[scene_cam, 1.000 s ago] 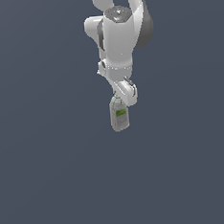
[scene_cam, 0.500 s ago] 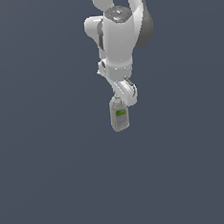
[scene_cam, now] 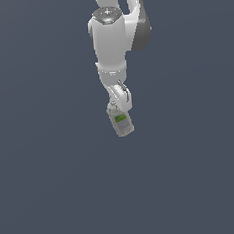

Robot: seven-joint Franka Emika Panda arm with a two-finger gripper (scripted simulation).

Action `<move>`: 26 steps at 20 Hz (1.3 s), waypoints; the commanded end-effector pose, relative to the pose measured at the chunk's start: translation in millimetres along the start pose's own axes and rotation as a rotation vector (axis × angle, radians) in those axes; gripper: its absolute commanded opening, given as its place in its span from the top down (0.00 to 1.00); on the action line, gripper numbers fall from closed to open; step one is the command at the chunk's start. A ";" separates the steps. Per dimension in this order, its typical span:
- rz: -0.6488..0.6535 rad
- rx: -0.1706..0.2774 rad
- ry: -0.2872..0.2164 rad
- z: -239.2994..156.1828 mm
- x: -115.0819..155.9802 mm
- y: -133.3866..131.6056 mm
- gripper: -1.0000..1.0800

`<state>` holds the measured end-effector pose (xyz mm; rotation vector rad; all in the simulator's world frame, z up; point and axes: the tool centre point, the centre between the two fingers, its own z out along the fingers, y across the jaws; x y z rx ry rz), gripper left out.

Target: Pick up the object and move it to a goal position.

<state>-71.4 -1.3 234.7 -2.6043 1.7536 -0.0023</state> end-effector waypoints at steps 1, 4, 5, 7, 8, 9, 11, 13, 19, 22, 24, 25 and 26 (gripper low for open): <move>0.003 0.000 0.001 -2.2 21.1 7.5 1.00; 0.003 0.000 0.001 -5.0 51.1 17.7 1.00; 0.003 -0.001 0.001 -5.7 62.2 21.4 1.00; 0.003 -0.001 0.001 -7.8 85.6 29.1 1.00; 0.003 -0.001 0.001 -8.7 97.5 32.7 1.00; 0.003 -0.001 0.001 -9.7 109.0 36.4 1.00; 0.003 -0.001 0.001 -11.6 130.2 43.0 1.00; 0.003 -0.002 0.001 -13.0 148.8 48.4 1.00; 0.003 -0.003 0.001 -16.2 188.3 58.7 1.00; 0.004 -0.003 0.000 -16.9 198.3 60.9 1.00; 0.004 -0.003 0.000 -17.2 201.1 61.0 1.00; 0.004 -0.003 0.000 -17.3 201.5 60.9 1.00; 0.004 -0.003 0.000 -17.3 201.5 60.7 1.00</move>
